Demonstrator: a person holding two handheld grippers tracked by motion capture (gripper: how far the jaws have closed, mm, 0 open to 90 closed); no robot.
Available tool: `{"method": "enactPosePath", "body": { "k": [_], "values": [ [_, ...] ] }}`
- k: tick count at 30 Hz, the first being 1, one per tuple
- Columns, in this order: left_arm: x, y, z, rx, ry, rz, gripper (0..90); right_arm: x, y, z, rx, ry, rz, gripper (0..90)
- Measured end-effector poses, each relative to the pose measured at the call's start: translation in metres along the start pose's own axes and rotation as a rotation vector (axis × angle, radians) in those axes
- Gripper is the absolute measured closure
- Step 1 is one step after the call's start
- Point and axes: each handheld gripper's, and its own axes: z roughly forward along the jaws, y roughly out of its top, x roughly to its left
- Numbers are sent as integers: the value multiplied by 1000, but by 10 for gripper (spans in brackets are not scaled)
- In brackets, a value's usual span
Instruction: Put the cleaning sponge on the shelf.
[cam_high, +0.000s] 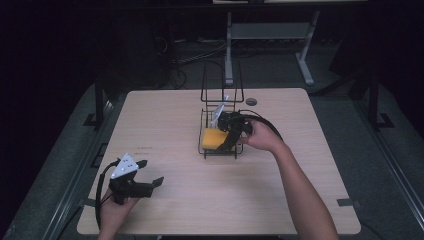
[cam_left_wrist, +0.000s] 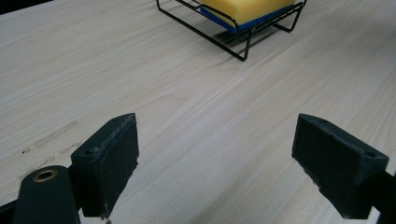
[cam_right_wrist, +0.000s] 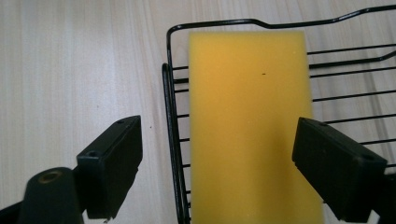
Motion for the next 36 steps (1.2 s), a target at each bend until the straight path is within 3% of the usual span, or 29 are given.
{"method": "enactPosePath", "body": {
  "k": [23, 36],
  "values": [
    [-1, 1, 1, -1, -4, 4, 142, 15, -5, 2, -12, 7, -16, 159],
    [-3, 2, 2, 5, -6, 10, 142, 33, -12, 3, -28, -2, -35, 159]
  ]
}}
